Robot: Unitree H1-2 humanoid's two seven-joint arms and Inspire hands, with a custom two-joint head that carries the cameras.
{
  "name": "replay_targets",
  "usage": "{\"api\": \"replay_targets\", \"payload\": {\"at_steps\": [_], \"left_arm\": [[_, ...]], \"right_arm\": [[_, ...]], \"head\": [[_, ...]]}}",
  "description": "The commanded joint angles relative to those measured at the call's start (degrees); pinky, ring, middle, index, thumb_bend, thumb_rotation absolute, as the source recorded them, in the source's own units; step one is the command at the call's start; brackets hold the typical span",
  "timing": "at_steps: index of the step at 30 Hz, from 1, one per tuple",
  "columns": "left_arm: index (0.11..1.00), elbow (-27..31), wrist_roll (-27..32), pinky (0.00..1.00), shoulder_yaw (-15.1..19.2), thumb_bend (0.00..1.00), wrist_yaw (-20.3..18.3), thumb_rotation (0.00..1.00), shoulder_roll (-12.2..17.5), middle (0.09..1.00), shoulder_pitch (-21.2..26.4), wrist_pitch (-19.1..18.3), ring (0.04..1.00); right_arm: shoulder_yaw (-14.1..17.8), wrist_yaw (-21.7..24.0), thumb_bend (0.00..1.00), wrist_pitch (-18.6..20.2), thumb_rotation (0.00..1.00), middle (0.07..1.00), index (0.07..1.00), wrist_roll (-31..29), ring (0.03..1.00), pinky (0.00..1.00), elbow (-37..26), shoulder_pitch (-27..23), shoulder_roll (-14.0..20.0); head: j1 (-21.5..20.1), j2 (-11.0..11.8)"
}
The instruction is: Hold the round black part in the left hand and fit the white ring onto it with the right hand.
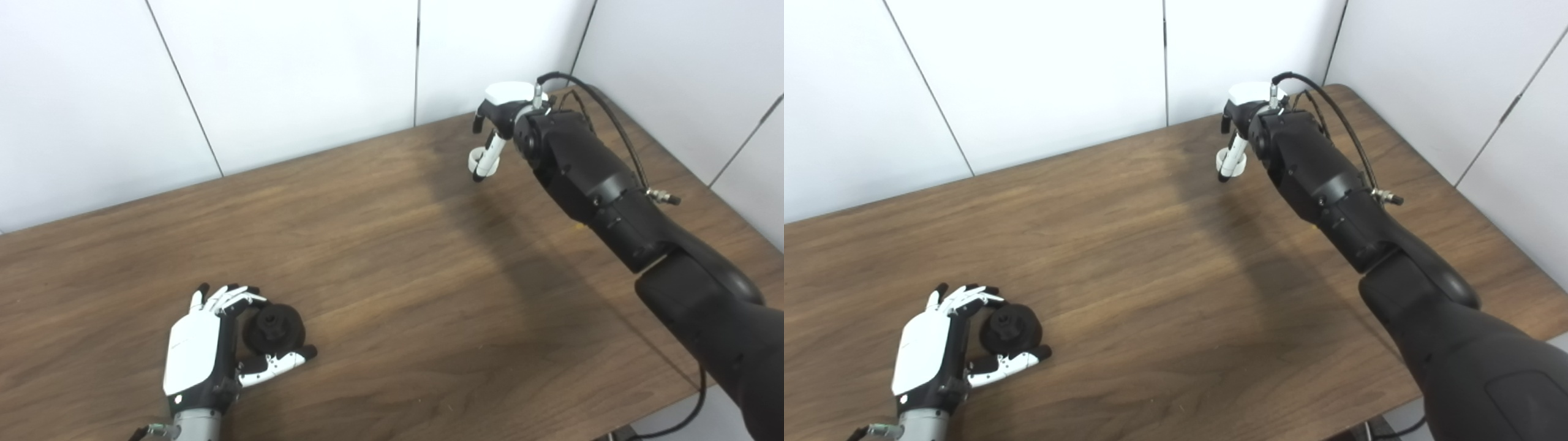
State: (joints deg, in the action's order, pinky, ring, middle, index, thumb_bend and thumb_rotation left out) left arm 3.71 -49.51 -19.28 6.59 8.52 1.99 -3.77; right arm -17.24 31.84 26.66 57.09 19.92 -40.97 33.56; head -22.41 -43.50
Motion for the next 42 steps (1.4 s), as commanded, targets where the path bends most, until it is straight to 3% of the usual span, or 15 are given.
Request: {"api": "replay_targets", "payload": {"at_steps": [1, 42], "left_arm": [[0.483, -0.3, -0.1, 1.00, -0.2, 0.52, -0.5, 0.05, 0.3, 0.770, -0.6, -0.3, 0.863], [0.482, 0.0, 0.4, 1.00, 0.0, 0.52, -1.0, 0.05, 0.6, 0.772, -0.8, 0.1, 0.868]], "right_arm": [[1.3, -1.6, 0.91, 0.2, 0.28, 0.942, 0.738, 1.2, 1.000, 1.00, -0.5, -2.5, 1.0], [4.8, -0.6, 0.88, 0.2, 0.27, 0.934, 0.721, 4.3, 1.000, 1.00, -1.0, 0.1, -0.7]], "head": [[0.0, 0.0], [0.1, -0.5]]}}
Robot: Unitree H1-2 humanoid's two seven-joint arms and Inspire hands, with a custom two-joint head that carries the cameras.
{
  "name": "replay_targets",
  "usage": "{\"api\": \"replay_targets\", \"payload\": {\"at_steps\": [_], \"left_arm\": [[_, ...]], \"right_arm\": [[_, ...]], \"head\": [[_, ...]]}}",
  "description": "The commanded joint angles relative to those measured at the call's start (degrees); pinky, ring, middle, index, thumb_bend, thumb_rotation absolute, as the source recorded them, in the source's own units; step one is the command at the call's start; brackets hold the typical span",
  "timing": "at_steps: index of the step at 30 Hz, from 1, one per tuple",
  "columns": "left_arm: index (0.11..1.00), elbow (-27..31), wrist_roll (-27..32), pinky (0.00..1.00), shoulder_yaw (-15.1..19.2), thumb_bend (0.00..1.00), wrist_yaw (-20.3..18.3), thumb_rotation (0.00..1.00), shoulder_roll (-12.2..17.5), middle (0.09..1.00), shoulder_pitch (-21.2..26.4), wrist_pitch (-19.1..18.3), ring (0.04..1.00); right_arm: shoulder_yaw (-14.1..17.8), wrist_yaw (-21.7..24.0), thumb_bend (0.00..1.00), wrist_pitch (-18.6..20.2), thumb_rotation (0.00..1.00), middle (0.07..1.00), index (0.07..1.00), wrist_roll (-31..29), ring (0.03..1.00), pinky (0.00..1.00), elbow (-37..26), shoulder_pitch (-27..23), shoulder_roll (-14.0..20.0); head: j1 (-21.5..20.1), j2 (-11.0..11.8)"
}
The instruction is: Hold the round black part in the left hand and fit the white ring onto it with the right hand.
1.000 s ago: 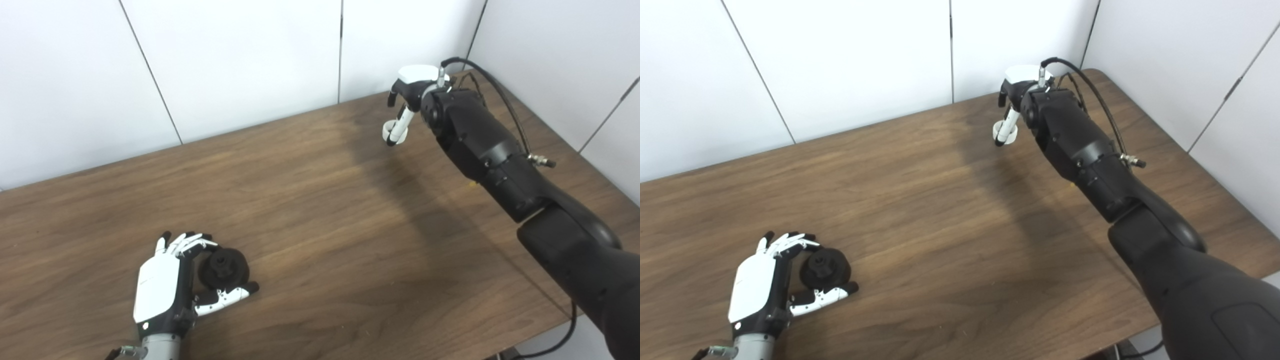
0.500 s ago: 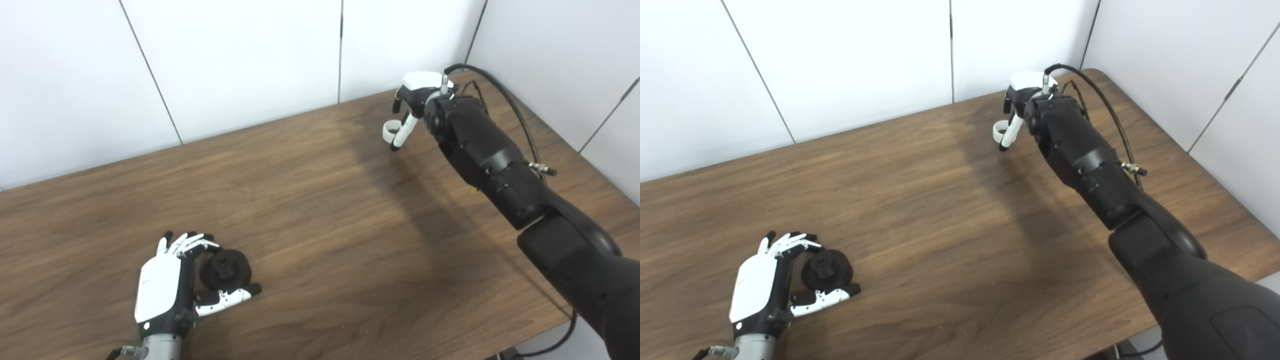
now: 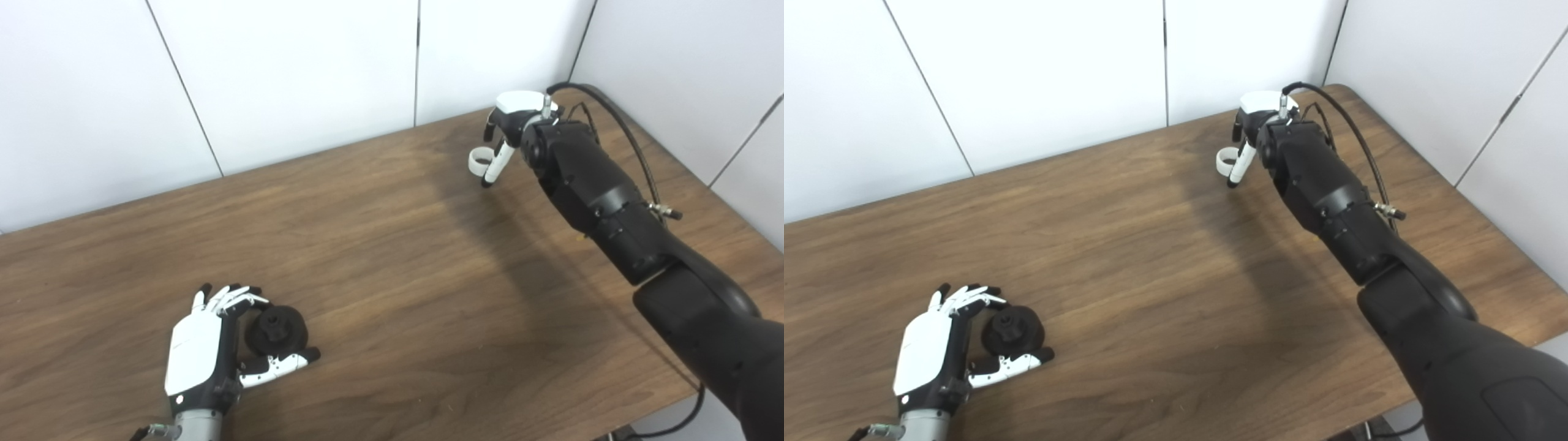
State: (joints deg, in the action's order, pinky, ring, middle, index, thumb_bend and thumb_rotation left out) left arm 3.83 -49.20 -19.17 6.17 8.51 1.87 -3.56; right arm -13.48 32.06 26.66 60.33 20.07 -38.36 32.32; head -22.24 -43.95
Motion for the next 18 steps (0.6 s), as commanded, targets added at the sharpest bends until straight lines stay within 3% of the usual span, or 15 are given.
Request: {"api": "replay_targets", "payload": {"at_steps": [1, 18], "left_arm": [[0.482, -0.1, 0.1, 1.00, -0.2, 0.52, -0.7, 0.05, 0.6, 0.773, -0.7, -0.1, 0.869], [0.483, 0.1, -0.3, 1.00, -0.4, 0.52, -1.0, 0.05, 0.7, 0.770, -0.8, -0.4, 0.865]], "right_arm": [[1.1, -0.8, 0.88, 0.2, 0.27, 0.934, 0.722, 1.1, 1.000, 1.00, -1.1, -2.5, 0.4], [0.6, -0.9, 0.88, 0.2, 0.28, 0.923, 0.706, 0.7, 1.000, 1.00, -1.3, -2.5, 0.2]], "head": [[-0.1, -0.1], [-0.1, -0.4]]}}
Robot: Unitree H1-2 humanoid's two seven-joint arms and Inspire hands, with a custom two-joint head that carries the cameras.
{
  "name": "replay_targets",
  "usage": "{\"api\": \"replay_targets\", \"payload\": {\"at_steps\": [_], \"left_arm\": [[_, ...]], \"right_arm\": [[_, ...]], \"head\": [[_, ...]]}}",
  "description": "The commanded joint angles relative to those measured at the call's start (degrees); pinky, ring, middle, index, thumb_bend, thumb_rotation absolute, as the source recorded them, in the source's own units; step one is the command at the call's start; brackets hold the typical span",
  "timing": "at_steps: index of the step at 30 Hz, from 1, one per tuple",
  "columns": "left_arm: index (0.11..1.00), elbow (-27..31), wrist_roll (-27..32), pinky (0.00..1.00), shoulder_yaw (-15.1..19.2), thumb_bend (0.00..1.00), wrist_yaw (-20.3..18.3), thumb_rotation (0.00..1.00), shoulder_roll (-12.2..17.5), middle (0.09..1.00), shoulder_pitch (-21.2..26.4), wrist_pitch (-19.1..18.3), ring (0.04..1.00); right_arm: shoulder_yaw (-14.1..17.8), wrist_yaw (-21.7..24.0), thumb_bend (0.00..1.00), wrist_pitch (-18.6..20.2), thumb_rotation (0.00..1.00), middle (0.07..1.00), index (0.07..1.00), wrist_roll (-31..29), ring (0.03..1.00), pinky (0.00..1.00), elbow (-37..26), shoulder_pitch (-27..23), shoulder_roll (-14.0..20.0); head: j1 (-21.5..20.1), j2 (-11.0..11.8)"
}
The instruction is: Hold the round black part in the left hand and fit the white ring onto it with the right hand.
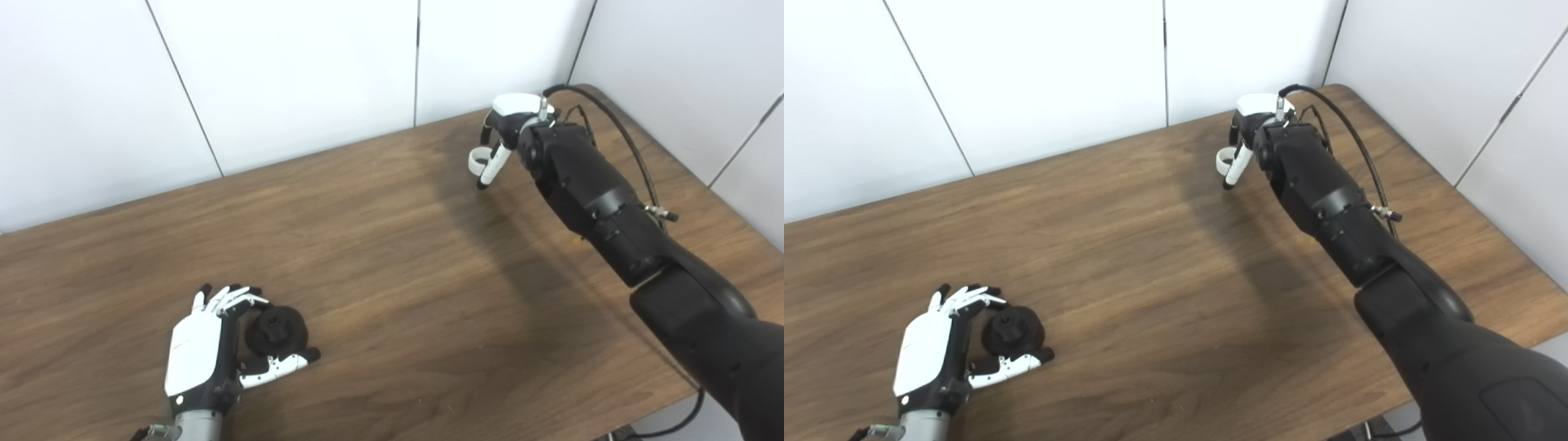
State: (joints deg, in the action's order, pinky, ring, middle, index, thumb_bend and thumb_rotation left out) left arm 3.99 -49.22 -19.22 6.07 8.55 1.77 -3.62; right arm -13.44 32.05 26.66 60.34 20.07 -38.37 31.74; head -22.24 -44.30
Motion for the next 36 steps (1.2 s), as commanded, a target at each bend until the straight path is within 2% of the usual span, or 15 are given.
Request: {"api": "replay_targets", "payload": {"at_steps": [1, 21, 36], "left_arm": [[0.483, -0.1, -0.3, 1.00, -0.3, 0.52, -0.8, 0.05, 0.6, 0.770, -0.7, -0.3, 0.865], [0.483, -0.1, -0.1, 1.00, -0.3, 0.52, -1.1, 0.05, 0.6, 0.772, -0.4, -0.3, 0.870], [0.483, -0.1, -0.4, 1.00, -0.4, 0.52, -0.9, 0.05, 0.7, 0.768, -0.3, -0.3, 0.861]], "right_arm": [[0.5, -0.6, 0.88, 0.2, 0.28, 0.923, 0.708, 0.9, 1.000, 1.00, -1.3, -2.5, 0.8], [1.9, -0.4, 0.87, 0.2, 0.26, 0.922, 0.704, 1.7, 1.000, 1.00, -1.8, -1.6, 0.8], [1.4, -1.0, 0.86, 0.2, 0.27, 0.913, 0.704, 1.7, 1.000, 1.00, -1.3, -1.8, 0.4]], "head": [[0.0, -0.2], [0.0, -0.2], [-0.2, -0.3]]}}
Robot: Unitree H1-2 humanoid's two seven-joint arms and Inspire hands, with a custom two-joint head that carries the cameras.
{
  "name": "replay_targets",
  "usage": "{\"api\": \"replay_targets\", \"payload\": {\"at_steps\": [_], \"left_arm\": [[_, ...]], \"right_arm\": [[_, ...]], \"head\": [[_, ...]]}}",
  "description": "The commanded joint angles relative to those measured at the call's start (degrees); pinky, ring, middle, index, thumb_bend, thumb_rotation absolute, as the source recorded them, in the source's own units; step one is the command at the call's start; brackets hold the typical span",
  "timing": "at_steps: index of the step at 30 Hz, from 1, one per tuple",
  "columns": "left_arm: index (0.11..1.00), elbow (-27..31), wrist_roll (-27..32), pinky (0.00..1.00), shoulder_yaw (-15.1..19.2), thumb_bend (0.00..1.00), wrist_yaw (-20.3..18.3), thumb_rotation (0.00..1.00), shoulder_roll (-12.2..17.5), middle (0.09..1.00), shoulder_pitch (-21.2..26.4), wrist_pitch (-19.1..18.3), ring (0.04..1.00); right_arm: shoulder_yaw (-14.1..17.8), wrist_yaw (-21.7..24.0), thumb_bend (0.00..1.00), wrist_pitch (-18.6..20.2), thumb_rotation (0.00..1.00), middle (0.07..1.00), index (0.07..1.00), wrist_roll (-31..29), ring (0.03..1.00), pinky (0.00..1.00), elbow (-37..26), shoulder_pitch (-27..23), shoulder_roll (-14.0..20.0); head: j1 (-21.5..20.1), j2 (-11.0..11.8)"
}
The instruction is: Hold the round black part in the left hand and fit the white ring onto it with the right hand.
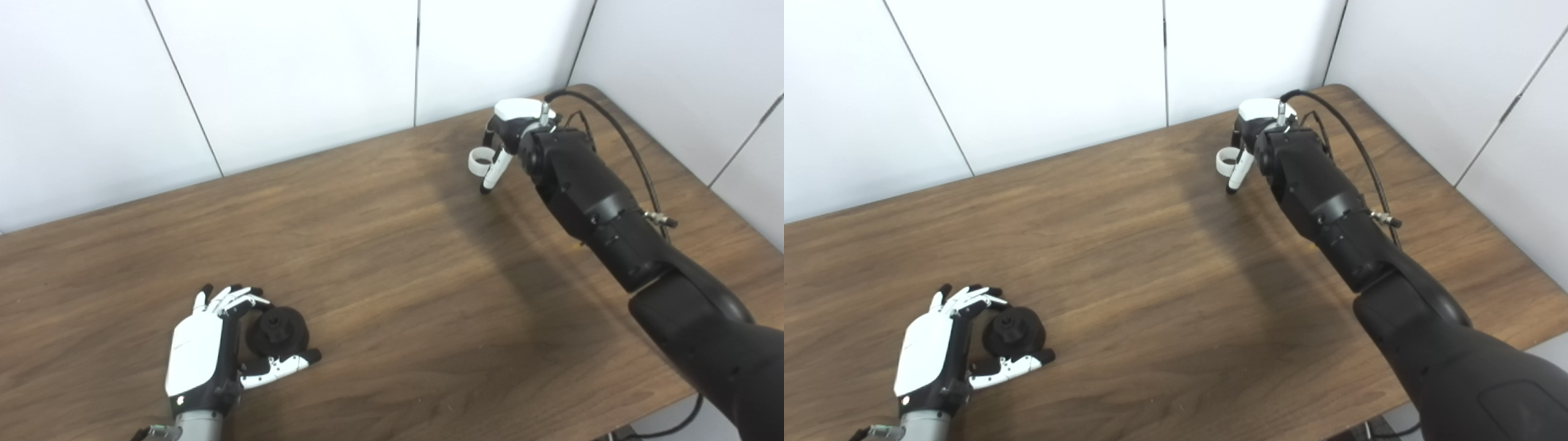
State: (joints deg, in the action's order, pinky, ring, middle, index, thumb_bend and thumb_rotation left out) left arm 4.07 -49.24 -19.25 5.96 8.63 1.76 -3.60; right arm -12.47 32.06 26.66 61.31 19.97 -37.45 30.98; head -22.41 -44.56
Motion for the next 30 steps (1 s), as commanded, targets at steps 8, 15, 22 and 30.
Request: {"api": "replay_targets", "payload": {"at_steps": [8, 15, 22, 30], "left_arm": [[0.483, -0.1, -0.3, 1.00, -0.3, 0.52, -0.9, 0.05, 0.4, 0.767, -0.5, -0.5, 0.864], [0.482, -0.2, -0.4, 1.00, -0.4, 0.52, -0.8, 0.05, 0.4, 0.767, -0.4, -0.5, 0.865], [0.483, 0.1, -0.5, 1.00, -0.3, 0.52, -1.1, 0.05, 0.4, 0.767, -0.4, -0.7, 0.863], [0.483, 0.1, -0.3, 1.00, -0.3, 0.52, -1.0, 0.05, 0.3, 0.769, -0.5, -0.6, 0.866]], "right_arm": [[0.1, -1.6, 0.86, 0.2, 0.27, 0.907, 0.693, 0.0, 1.000, 1.00, -1.4, -2.7, 1.1], [-0.7, -1.5, 0.85, 0.2, 0.27, 0.907, 0.666, -0.2, 1.000, 1.00, -1.2, -3.1, 1.3], [-0.8, -1.2, 0.85, 0.2, 0.27, 0.903, 0.686, 0.1, 1.000, 1.00, -1.4, -3.2, 1.4], [-0.7, -2.8, 0.85, 0.1, 0.24, 0.879, 0.636, -1.2, 0.996, 1.00, -1.2, -2.9, 1.5]], "head": [[0.1, 0.1], [0.1, 0.1], [-0.2, -0.1], [0.0, -0.1]]}}
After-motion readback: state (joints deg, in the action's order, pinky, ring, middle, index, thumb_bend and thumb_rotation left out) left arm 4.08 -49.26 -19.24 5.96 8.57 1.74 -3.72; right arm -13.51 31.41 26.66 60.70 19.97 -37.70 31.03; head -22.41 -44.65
